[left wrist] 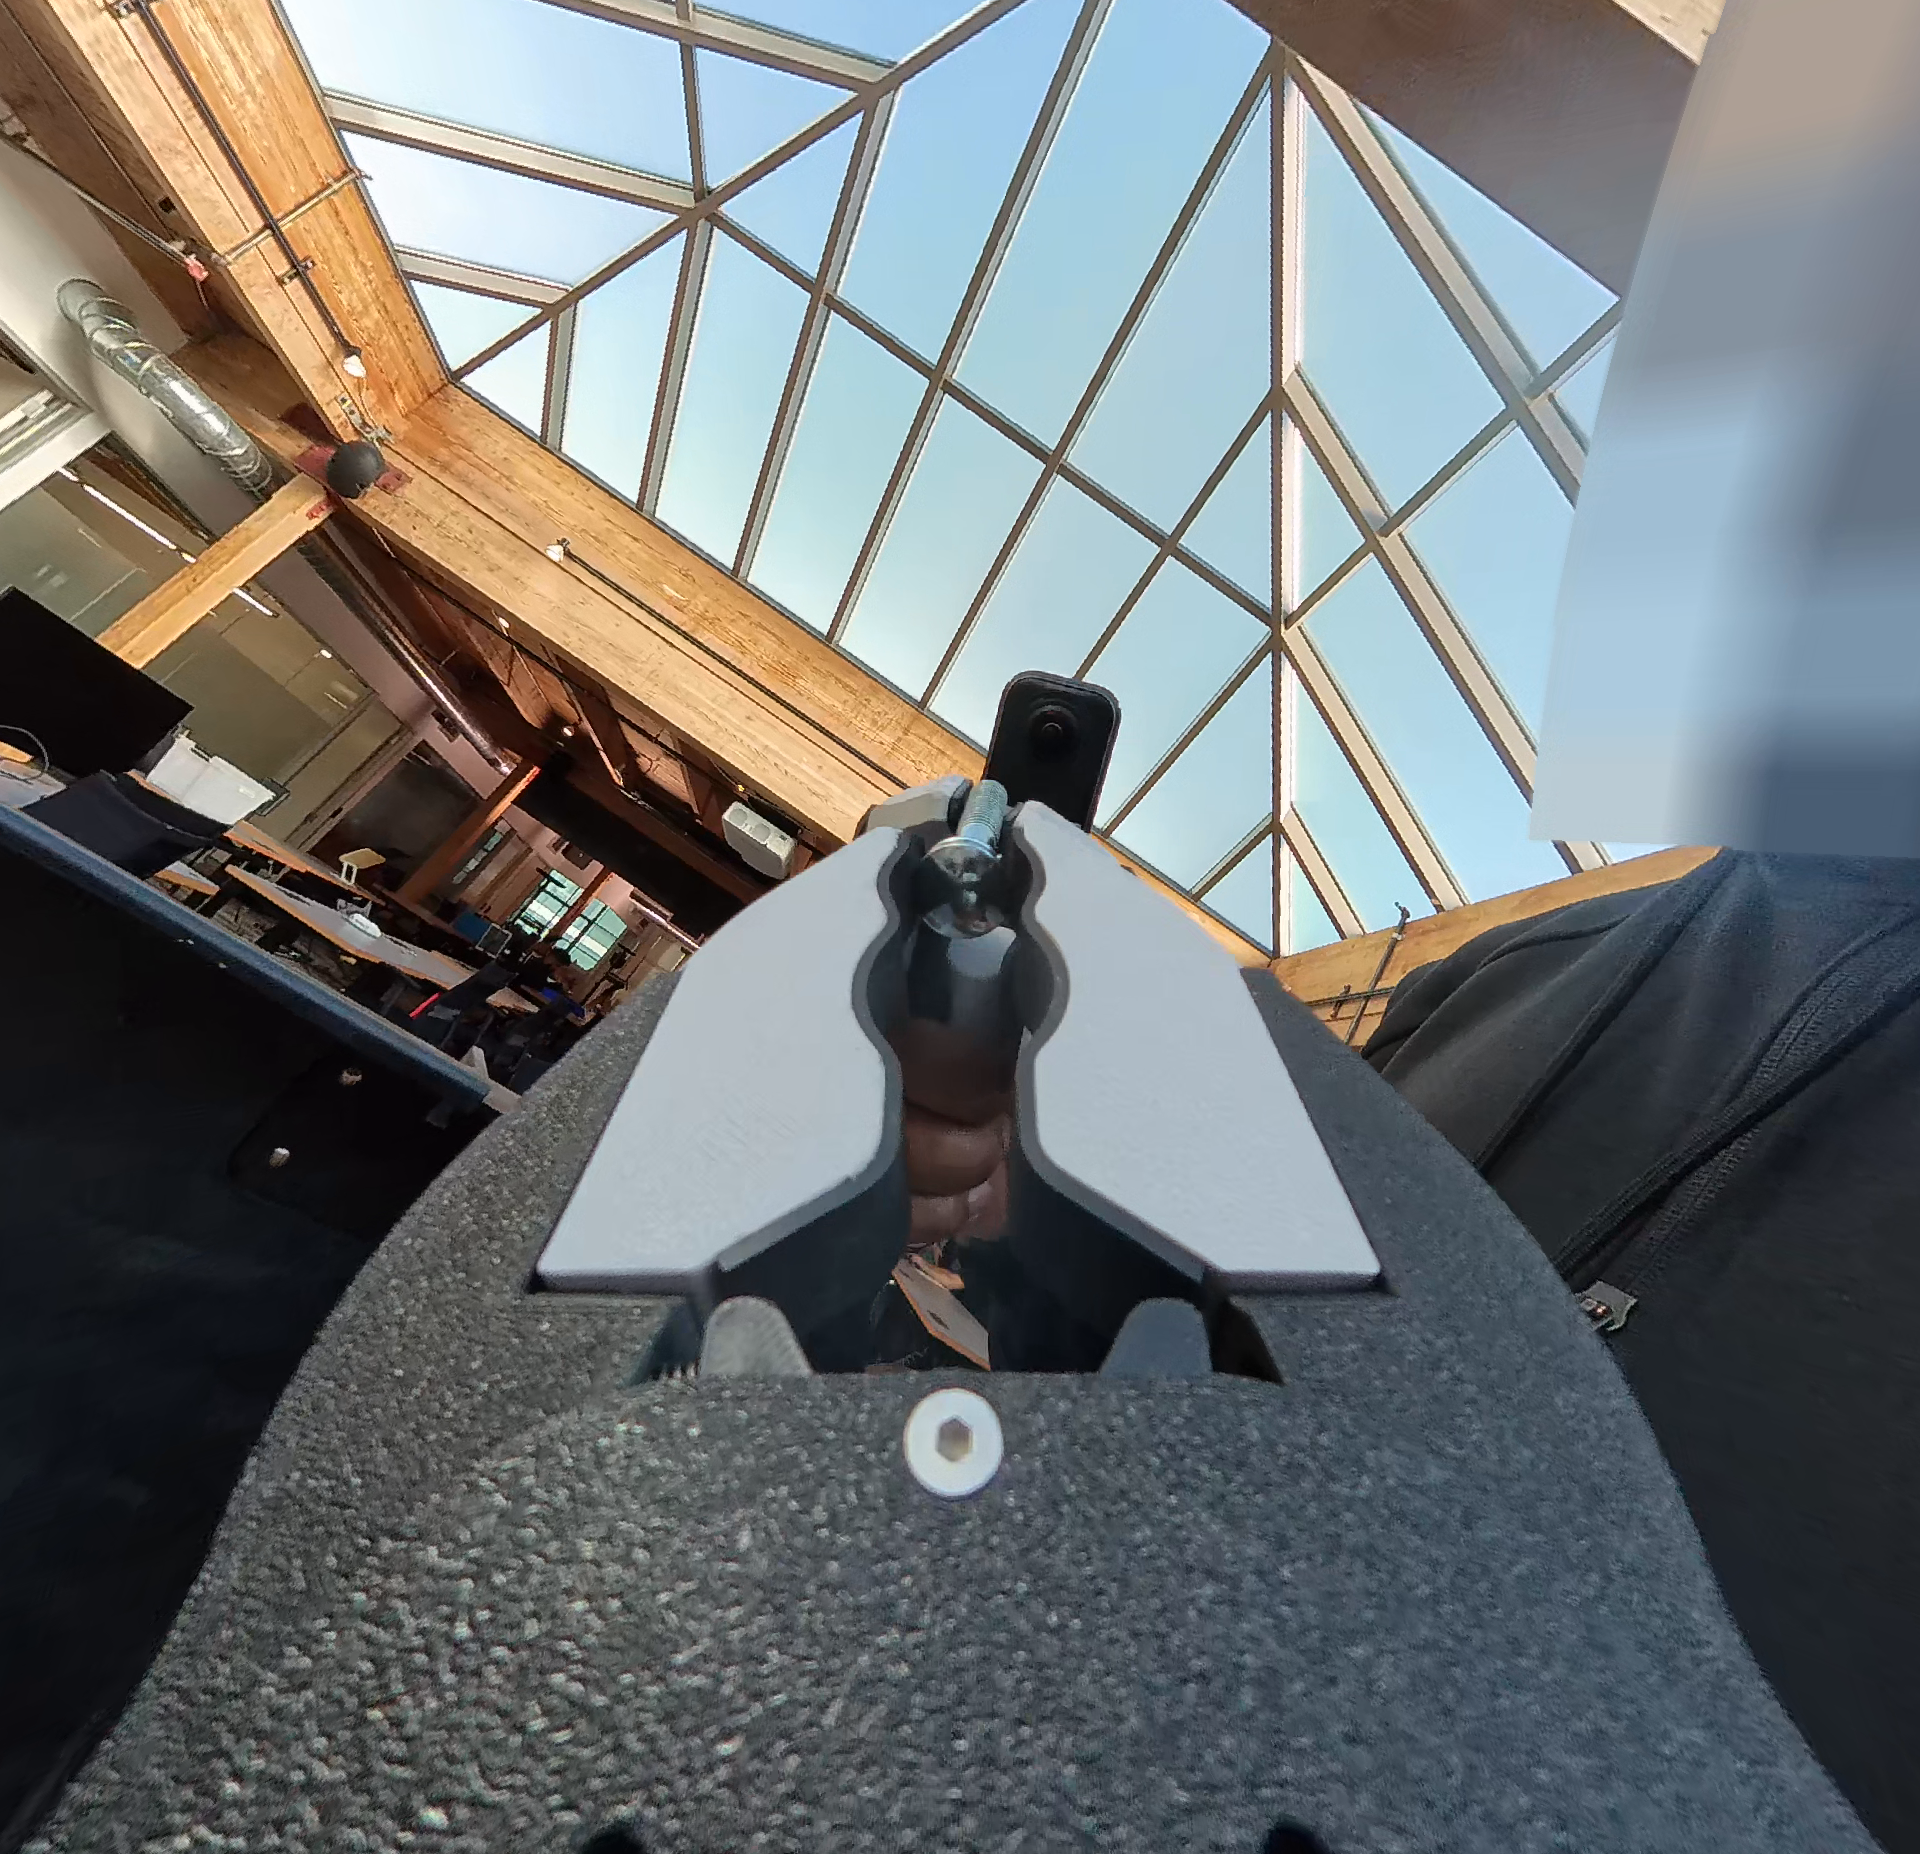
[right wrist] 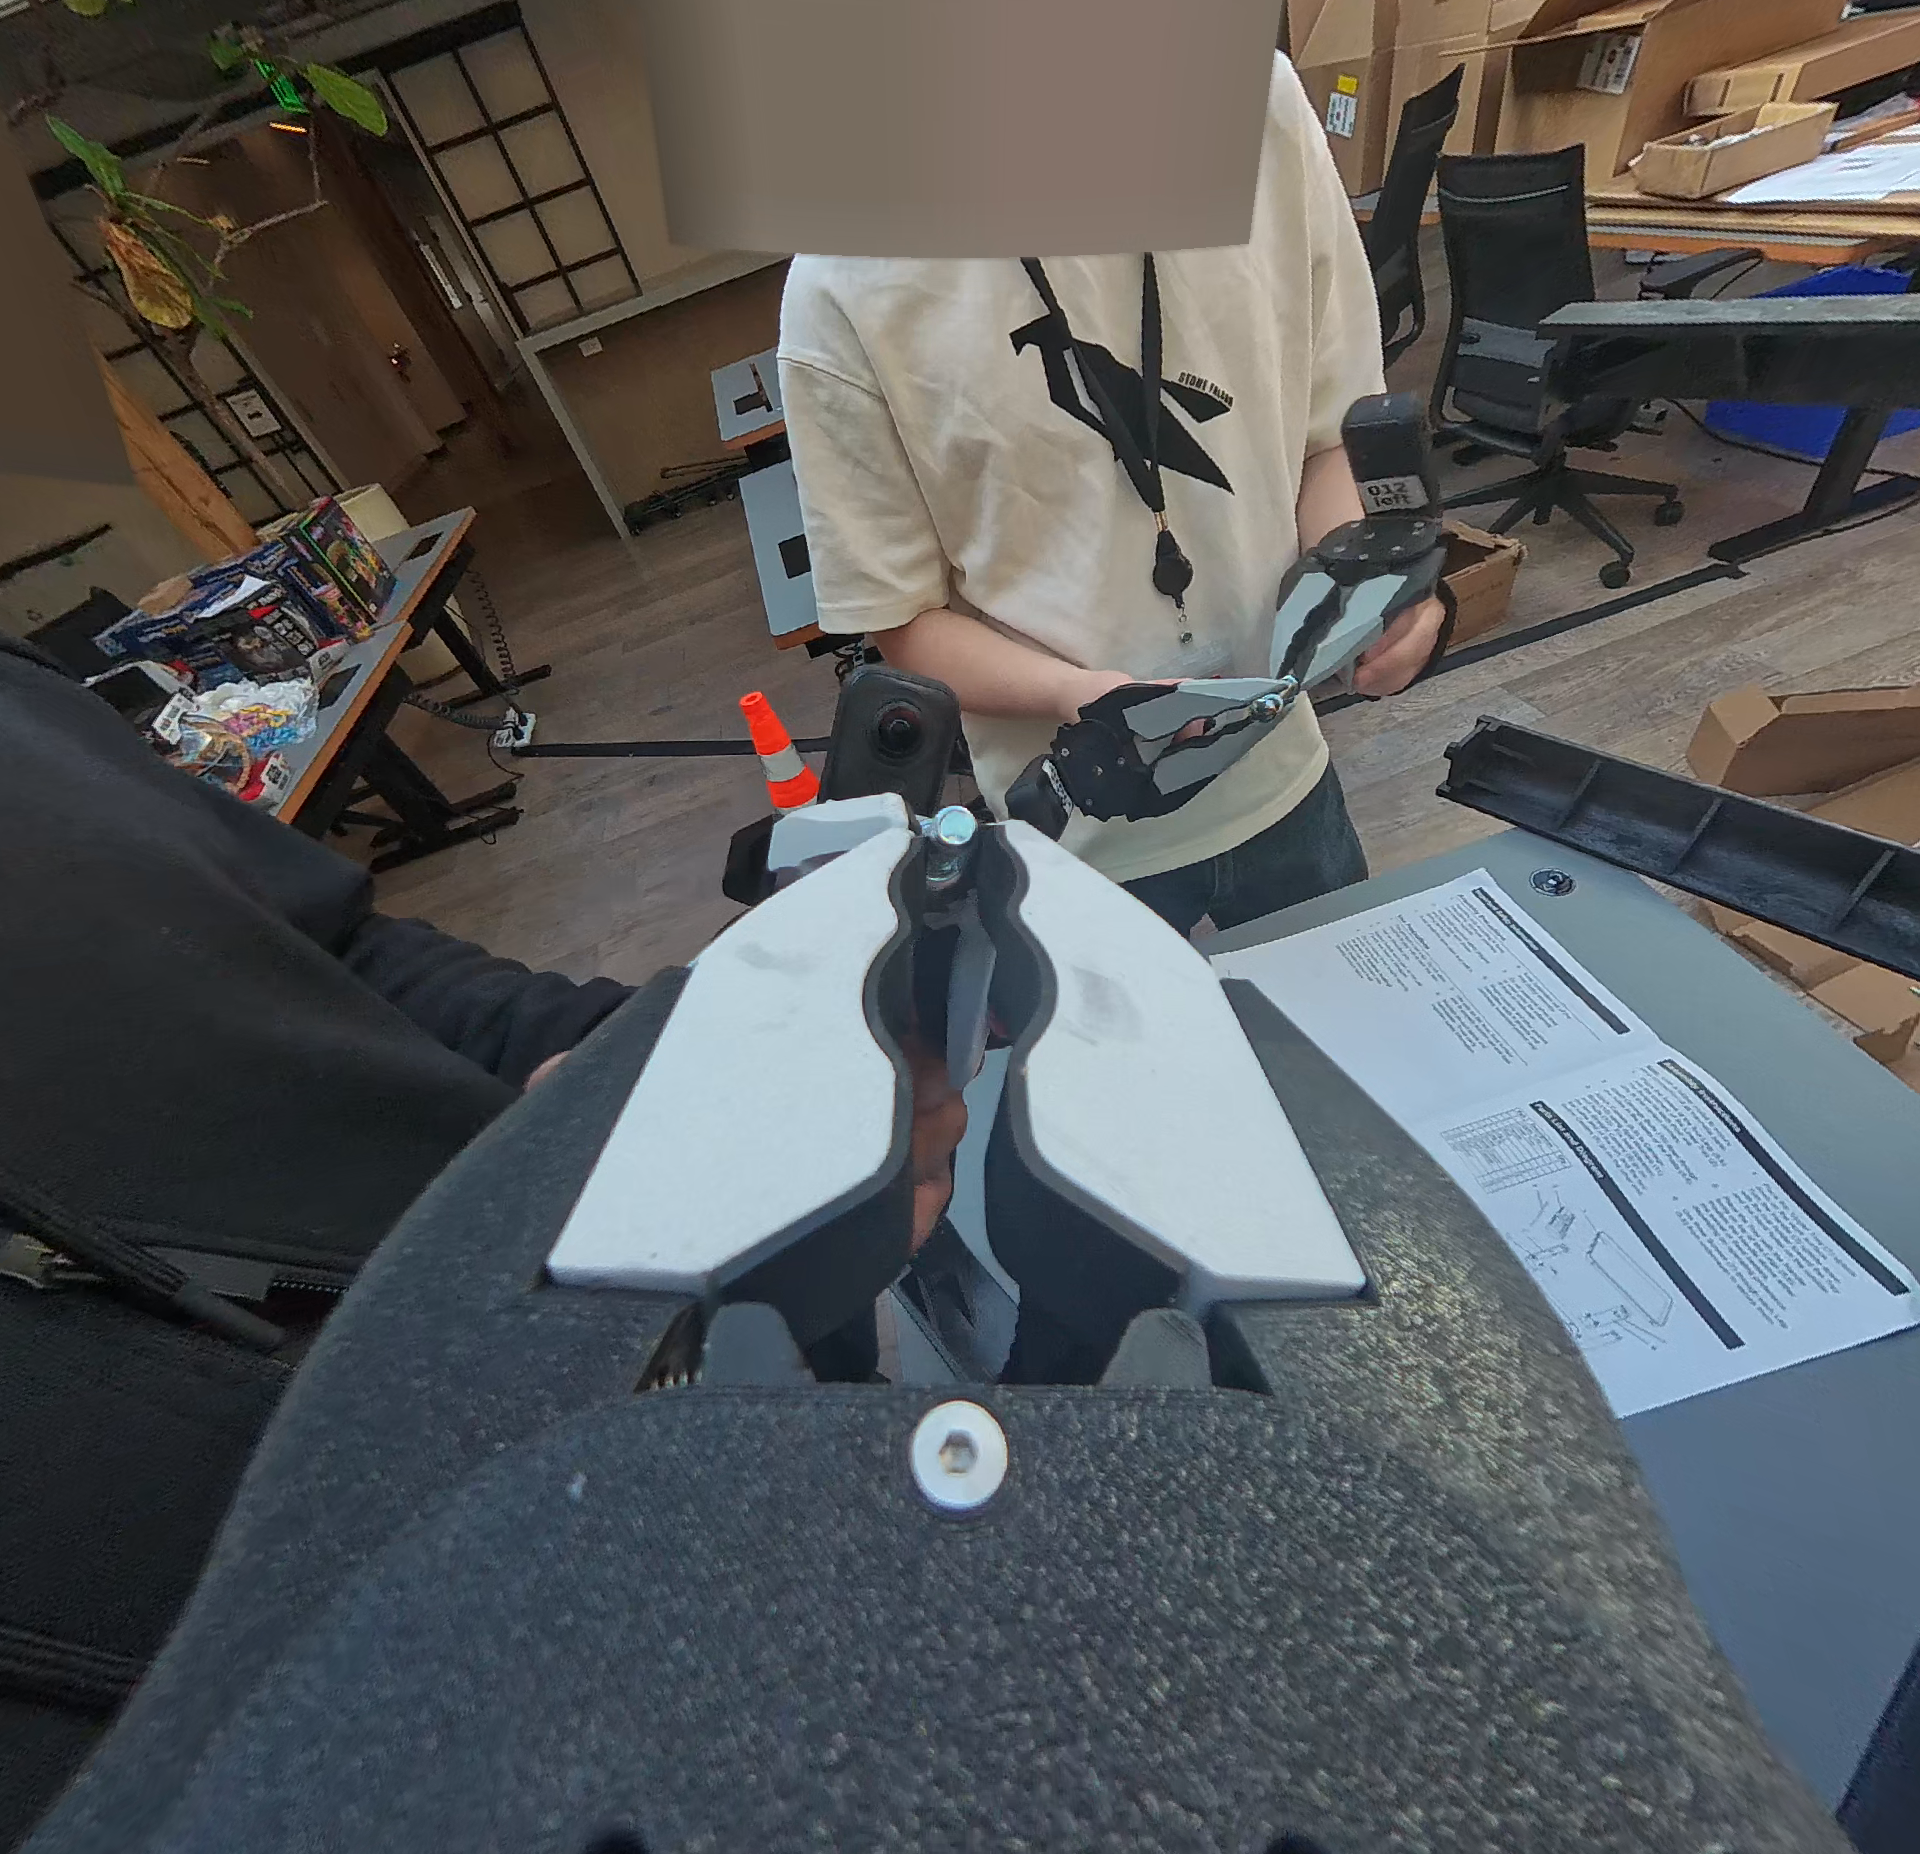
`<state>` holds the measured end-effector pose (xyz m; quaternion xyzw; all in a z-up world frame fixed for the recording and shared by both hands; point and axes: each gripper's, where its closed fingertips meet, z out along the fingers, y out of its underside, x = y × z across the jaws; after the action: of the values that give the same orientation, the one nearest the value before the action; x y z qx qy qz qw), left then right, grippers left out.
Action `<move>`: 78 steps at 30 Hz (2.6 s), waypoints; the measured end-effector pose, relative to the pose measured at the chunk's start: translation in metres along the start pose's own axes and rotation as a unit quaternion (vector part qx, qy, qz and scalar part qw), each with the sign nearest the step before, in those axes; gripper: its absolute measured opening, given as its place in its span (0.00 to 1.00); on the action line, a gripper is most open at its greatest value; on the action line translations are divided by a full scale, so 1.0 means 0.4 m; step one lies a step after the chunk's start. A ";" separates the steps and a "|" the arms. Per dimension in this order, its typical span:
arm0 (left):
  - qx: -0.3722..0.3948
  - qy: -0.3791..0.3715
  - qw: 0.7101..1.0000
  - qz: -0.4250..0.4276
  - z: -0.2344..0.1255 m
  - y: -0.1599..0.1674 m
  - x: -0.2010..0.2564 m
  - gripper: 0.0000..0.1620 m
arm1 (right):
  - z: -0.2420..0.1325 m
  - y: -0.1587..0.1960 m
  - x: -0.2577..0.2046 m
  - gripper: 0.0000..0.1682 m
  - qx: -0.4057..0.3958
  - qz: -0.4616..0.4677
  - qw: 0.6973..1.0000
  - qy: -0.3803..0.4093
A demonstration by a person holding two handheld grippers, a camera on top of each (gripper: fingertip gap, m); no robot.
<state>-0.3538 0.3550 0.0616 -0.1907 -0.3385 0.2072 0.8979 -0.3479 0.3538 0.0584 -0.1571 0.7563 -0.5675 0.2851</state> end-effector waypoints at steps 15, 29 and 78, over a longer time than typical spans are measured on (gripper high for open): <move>-0.004 -0.036 0.999 0.004 -0.007 -0.005 -0.045 0.10 | -0.179 0.053 0.296 0.07 -0.114 -0.119 0.958 0.233; -0.029 -0.137 0.990 0.035 -0.020 0.046 -0.172 0.10 | -0.367 0.018 0.700 0.11 -0.195 -0.180 0.885 0.383; 0.076 -0.374 0.921 0.071 0.208 -0.632 -1.863 0.10 | -0.223 0.014 1.164 0.02 -0.207 -0.415 0.756 0.462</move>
<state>-0.8598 -0.2143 -0.1525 -0.0543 -0.6188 0.3516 0.7003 -0.7687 0.1628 -0.0473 -0.2298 0.7555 -0.4638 -0.4016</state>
